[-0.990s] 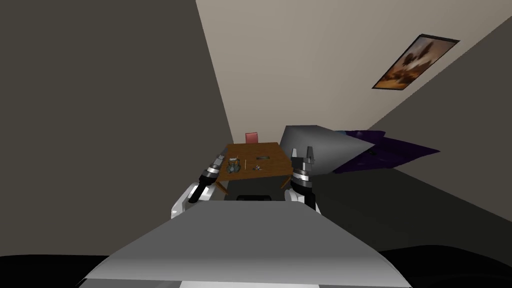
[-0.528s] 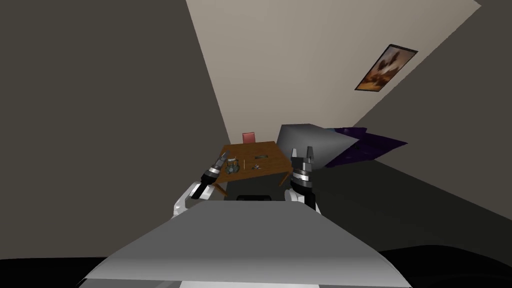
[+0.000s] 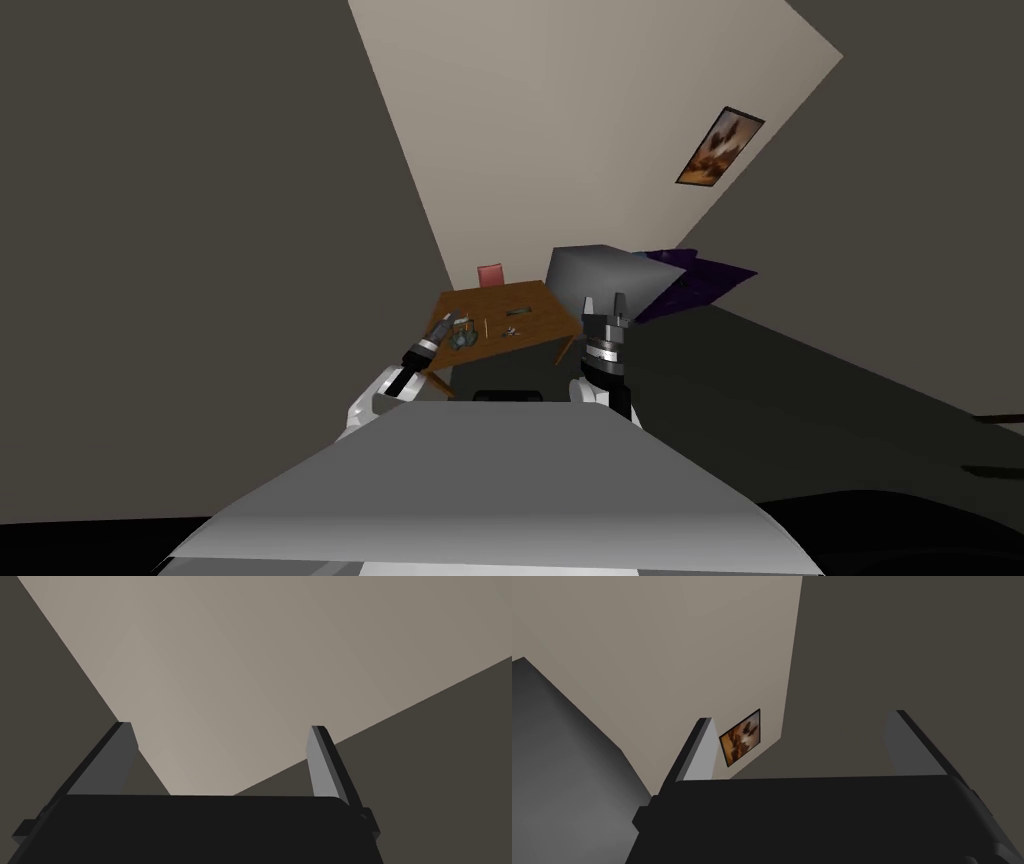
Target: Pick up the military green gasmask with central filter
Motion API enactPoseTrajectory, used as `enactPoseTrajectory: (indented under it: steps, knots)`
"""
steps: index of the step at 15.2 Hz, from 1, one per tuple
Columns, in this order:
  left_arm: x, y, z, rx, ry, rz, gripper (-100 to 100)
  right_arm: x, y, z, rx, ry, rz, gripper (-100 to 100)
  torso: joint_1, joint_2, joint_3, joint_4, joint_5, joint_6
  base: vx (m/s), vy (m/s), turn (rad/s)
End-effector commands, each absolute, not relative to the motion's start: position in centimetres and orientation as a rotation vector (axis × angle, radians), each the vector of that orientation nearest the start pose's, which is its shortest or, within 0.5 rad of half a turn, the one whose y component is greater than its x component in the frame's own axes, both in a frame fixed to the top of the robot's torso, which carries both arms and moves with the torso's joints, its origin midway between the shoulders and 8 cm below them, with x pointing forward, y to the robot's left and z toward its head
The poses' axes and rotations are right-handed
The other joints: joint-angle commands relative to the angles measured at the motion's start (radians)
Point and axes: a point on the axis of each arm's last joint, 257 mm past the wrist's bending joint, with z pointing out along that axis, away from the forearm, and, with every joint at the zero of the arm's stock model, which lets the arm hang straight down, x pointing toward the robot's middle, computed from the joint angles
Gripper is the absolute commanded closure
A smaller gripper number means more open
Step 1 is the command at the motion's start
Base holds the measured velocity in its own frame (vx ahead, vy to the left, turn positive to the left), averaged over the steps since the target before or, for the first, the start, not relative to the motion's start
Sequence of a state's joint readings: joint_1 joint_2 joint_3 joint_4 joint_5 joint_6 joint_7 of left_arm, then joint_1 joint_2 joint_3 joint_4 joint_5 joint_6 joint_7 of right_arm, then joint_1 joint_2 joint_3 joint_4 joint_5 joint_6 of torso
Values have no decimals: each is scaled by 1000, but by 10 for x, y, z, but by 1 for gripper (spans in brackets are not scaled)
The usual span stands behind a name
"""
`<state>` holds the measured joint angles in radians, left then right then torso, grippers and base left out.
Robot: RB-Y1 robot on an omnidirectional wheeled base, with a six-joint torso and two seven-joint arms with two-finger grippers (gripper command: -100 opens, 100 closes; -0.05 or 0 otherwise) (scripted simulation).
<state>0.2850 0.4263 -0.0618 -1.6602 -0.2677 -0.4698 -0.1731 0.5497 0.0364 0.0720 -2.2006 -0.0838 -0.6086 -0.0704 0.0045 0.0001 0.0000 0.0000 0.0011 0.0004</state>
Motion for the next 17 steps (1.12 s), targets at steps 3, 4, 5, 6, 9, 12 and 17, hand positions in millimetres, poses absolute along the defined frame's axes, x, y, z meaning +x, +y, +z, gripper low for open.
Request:
enactPoseTrajectory:
  steps: [3,4,5,6,9,12,17]
  knots:
    - [443,287,-242,-319,1499,-777,-100,337,-277,-7,787,509,1459,0,0,0,0,0,0,0,-26,53,-189]
    - [445,290,-249,-307,1518,-756,-100,337,-277,-7,787,509,1459,0,1,0,0,0,0,0,-35,76,-186]
    - [444,295,-259,-320,1534,-746,-100,337,-277,-7,787,509,1459,0,2,0,0,0,0,0,-39,71,-190]
    - [446,299,-267,-310,1555,-724,-100,337,-277,-7,787,509,1459,0,2,0,0,0,0,0,-48,60,-241]
    - [446,308,-284,-314,1591,-693,-100,337,-277,-7,787,509,1459,0,0,0,0,0,0,-1,-34,49,-108]
    - [444,319,-304,-323,1632,-658,-100,337,-277,-7,787,509,1459,0,0,0,0,0,0,0,-34,52,-194]
    - [443,340,-338,-319,1710,-583,-100,337,-277,-7,787,509,1459,0,1,0,0,0,0,0,-43,50,-179]
